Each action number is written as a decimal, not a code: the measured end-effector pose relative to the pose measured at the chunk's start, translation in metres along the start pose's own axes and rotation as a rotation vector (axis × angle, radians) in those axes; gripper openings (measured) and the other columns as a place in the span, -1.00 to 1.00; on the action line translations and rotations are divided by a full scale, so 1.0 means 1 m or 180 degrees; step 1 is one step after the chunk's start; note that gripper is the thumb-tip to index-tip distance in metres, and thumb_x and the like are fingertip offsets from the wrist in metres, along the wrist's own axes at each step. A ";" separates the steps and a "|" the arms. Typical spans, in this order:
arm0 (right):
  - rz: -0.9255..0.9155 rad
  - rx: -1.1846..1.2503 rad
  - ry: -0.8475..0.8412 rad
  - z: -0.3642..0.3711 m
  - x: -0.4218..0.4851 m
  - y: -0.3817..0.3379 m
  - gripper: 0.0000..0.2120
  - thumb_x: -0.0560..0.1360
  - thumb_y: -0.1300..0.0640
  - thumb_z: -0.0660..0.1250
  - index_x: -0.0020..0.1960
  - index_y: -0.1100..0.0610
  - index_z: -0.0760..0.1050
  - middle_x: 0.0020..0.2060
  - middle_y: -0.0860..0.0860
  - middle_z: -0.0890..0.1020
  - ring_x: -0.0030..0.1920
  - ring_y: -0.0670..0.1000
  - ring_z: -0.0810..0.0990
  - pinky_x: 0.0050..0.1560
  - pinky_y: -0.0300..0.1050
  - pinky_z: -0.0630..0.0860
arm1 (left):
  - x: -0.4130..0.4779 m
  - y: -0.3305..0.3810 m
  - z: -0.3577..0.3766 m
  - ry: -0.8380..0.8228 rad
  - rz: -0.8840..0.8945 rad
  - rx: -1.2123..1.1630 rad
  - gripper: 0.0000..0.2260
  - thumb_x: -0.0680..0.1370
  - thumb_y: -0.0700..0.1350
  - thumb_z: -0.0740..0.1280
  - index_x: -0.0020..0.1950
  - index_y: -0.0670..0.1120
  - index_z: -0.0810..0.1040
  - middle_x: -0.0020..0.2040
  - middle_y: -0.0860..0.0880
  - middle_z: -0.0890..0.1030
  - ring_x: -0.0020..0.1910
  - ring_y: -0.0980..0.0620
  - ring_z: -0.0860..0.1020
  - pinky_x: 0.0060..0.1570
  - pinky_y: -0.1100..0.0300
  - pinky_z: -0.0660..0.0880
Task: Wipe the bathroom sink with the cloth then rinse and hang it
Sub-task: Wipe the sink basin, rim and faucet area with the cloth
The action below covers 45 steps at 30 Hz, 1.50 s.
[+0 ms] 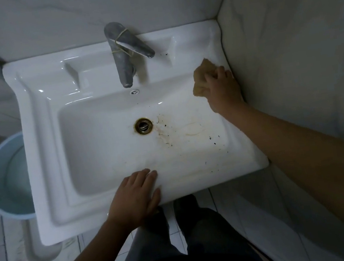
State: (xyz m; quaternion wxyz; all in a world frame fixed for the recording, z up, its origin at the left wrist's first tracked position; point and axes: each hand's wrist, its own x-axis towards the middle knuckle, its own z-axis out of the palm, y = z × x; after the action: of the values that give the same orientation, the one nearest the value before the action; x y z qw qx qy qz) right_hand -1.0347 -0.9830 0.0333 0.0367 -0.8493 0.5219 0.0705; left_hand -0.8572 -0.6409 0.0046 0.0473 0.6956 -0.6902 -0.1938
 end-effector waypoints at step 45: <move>0.0059 0.0867 -0.0438 0.013 -0.216 -0.058 -0.77 0.57 0.03 0.24 0.04 0.18 0.55 0.01 0.11 0.56 0.04 0.14 0.52 -0.03 -0.02 0.48 | -0.005 0.004 -0.003 0.0305 0.0125 -0.0053 -0.62 0.65 0.10 0.10 0.25 -0.11 0.51 0.15 -0.10 0.60 0.03 -0.09 0.55 0.00 0.02 0.48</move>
State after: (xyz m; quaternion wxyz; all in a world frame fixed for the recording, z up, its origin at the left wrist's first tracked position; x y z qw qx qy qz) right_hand -1.0804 -0.7645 0.0538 0.1865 -0.8248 0.5307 0.0574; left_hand -0.8601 -0.6365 0.0094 0.0898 0.6899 -0.6991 -0.1651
